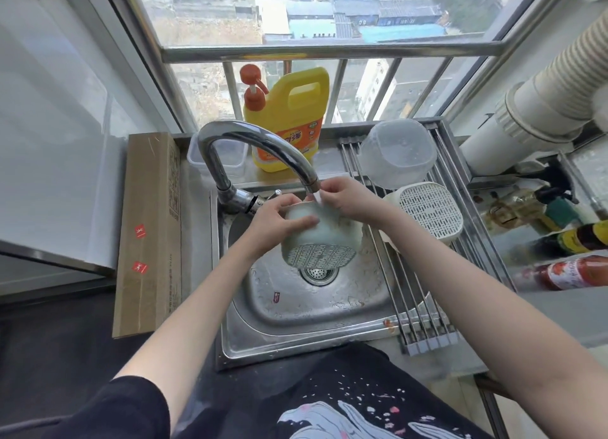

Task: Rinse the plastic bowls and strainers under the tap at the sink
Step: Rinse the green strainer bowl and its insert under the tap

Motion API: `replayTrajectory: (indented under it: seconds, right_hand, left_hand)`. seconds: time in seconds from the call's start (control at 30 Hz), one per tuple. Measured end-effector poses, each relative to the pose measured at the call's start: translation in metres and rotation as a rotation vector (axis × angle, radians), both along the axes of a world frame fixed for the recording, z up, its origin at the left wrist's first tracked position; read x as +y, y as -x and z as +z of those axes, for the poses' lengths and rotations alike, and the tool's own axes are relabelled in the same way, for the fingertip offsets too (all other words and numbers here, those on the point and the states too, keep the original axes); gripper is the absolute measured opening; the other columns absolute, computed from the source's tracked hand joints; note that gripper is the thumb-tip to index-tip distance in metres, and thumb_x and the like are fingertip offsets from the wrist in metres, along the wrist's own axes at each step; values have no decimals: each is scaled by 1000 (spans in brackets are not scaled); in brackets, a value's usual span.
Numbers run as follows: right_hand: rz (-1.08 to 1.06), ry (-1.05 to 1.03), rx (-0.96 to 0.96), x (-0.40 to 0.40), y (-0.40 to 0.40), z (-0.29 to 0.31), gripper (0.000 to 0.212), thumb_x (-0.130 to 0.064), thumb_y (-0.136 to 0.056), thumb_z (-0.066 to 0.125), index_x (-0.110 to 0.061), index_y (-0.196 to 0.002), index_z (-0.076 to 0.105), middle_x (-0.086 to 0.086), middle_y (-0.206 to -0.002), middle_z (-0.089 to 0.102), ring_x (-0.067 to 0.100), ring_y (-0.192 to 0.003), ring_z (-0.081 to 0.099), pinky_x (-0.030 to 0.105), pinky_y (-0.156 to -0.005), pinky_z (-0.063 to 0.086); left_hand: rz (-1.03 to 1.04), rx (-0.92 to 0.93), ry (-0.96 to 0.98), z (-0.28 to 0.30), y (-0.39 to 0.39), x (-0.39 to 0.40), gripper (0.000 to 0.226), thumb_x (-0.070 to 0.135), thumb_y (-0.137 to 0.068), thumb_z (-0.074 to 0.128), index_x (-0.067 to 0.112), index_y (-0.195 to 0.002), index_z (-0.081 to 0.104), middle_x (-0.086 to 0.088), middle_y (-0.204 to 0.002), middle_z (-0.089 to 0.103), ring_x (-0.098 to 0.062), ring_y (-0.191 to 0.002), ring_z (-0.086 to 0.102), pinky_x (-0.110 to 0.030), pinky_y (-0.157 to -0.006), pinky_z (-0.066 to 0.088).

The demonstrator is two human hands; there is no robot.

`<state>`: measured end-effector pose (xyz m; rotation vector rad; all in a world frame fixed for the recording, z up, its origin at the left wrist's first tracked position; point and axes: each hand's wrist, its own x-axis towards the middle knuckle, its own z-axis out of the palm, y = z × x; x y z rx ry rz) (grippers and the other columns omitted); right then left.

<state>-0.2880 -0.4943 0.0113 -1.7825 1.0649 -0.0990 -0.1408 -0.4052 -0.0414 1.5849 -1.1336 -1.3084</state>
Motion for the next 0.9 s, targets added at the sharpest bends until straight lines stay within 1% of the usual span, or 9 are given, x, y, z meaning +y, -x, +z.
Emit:
replayTrajectory:
  seconds: [0.07,0.13,0.23,0.3,0.4,0.53,0.67,0.83,0.9]
  right_hand:
    - [-11,-65,-5,2,-4,-9,9,-24,-92,58,-14,-92,58,-3,-76,65,12,-66,59,27,-61,46]
    - [-105,-73,-6,1,-8,-13,15,-30,-93,57,-16,-99,52,0,-81,66,14,-70,62,30,-63,49]
    - [-520,-71,-197,-4,-2,-11,17,-22,-101,42,-11,-106,55,1,-84,61,11,-73,58,24,-66,49]
    - [-689,-50,-226,1,18,-18,24,-16,-102,36,-10,-114,57,0,-98,61,11,-87,60,16,-67,50]
    - [-534,0,-128,28,42,-37,33,-13,-101,36,-15,-128,55,-4,-123,58,11,-116,53,24,-96,43]
    - [-204,109,-65,61,36,-52,43,-22,-102,39,-18,-145,41,-3,-149,40,10,-140,31,30,-116,22]
    - [44,516,180,73,36,-61,55,-37,-102,30,-17,-152,19,0,-158,21,14,-147,9,37,-119,0]
    - [351,809,244,95,41,-72,54,-38,-98,31,-17,-148,33,-2,-151,37,31,-143,24,43,-117,17]
    - [330,823,336,83,50,-73,58,-47,-97,26,-22,-150,27,-4,-153,34,23,-145,21,40,-119,9]
  left_hand:
    - [-99,0,-63,3,-3,-2,19,23,-77,78,16,-93,68,-2,-84,68,-9,-73,62,-25,-71,51]
    - [-130,32,-100,3,-5,0,12,22,-83,72,12,-86,67,-4,-78,65,-9,-67,59,-22,-66,48]
    - [-69,178,-105,-4,-5,13,13,16,-83,71,7,-81,62,-4,-73,57,-4,-59,53,-13,-54,41]
    - [-3,332,-97,-14,-4,29,27,20,-77,77,3,-90,60,-7,-79,56,-9,-67,53,-18,-57,41]
    - [49,447,-130,-27,-1,43,37,33,-65,77,12,-94,64,-3,-86,63,-17,-79,55,-29,-65,41]
    - [39,484,-138,-32,7,49,33,25,-71,75,15,-101,66,5,-88,70,-11,-79,61,-26,-69,46]
    - [120,494,-87,-29,13,54,20,0,-89,59,10,-106,62,7,-84,72,-4,-76,65,-17,-69,51]
    - [148,513,-92,-27,16,54,23,1,-90,56,6,-113,61,-1,-94,72,-9,-81,66,-21,-72,54]
    - [140,517,-106,-27,16,57,24,3,-89,58,7,-113,62,-2,-95,72,-9,-81,67,-21,-71,53]
